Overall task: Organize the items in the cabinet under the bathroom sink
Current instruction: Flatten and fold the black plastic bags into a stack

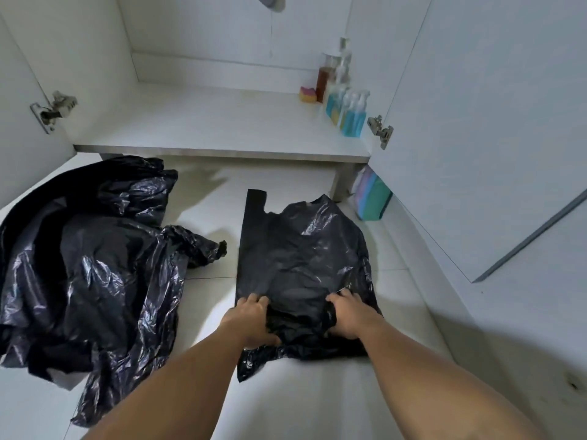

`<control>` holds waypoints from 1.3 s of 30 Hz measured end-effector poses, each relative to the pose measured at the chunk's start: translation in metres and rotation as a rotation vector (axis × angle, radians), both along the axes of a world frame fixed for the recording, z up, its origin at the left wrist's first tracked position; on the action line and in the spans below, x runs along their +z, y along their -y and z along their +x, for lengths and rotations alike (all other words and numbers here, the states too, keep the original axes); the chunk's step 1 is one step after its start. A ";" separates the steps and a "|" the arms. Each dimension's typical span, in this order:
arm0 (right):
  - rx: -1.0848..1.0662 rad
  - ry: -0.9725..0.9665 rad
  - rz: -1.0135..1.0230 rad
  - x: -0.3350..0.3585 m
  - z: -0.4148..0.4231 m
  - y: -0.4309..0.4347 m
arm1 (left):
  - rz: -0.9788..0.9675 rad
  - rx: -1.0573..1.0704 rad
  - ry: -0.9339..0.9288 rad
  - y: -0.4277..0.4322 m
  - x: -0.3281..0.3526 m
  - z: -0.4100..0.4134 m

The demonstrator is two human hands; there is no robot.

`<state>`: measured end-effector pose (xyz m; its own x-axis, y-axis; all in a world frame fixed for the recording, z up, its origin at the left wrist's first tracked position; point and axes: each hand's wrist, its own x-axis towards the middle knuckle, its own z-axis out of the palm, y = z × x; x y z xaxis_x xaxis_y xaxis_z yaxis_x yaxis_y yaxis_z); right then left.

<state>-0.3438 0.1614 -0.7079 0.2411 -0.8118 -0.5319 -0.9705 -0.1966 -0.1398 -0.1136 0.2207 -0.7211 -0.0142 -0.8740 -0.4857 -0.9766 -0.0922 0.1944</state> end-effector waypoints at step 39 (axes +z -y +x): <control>-0.013 -0.009 0.017 -0.020 -0.092 -0.037 | -0.151 -0.092 0.092 -0.030 -0.026 0.001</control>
